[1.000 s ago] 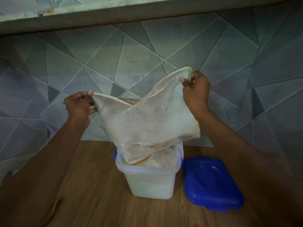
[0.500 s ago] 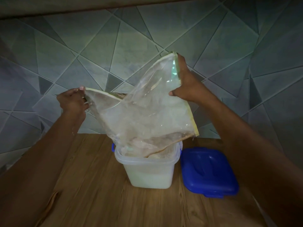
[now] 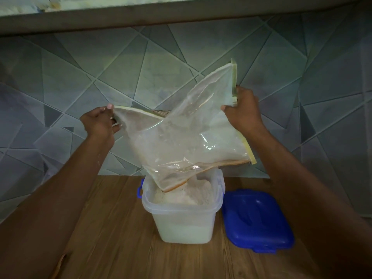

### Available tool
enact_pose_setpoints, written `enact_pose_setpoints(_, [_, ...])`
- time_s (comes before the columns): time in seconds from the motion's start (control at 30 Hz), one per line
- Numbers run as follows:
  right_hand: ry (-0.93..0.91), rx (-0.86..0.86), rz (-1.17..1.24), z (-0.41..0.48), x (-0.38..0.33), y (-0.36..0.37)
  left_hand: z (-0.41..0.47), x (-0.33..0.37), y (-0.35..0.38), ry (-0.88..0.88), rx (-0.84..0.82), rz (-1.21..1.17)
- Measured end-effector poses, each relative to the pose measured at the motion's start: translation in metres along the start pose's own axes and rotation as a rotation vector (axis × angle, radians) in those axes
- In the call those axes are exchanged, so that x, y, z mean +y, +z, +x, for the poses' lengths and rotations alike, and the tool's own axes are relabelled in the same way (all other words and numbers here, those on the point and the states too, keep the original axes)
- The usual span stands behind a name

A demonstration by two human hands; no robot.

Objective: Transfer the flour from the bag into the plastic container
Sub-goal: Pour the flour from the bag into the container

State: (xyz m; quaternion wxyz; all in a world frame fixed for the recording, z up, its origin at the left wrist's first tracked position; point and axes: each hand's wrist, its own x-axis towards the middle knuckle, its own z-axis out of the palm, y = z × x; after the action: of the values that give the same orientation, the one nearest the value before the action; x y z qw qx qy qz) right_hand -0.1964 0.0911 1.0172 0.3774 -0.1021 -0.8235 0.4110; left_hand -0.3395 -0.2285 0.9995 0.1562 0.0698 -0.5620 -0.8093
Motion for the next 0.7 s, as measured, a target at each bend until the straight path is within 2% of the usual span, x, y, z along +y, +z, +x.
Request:
enact_pose_setpoints(0.07, [-0.005,0.030,-0.006,-0.004,0.001,-0.002,0.002,0.000,0.003,0.014,-0.035,-0.006])
enact_pose_setpoints(0.17, [-0.003,-0.011,-0.037,-0.009,0.001,0.002,0.004,-0.002,0.006,0.044,-0.064,0.009])
enact_pose_setpoints(0.3, [0.022,0.085,-0.032,-0.012,-0.002,0.002,0.005,-0.005,0.007,0.027,-0.122,-0.031])
enact_pose_setpoints(0.47, [-0.053,0.069,-0.079,-0.031,-0.014,0.002,0.006,-0.010,0.010,-0.010,-0.112,-0.076])
enact_pose_setpoints(0.7, [-0.160,-0.167,-0.222,-0.042,-0.034,0.000,0.001,-0.017,0.009,-0.033,-0.117,-0.097])
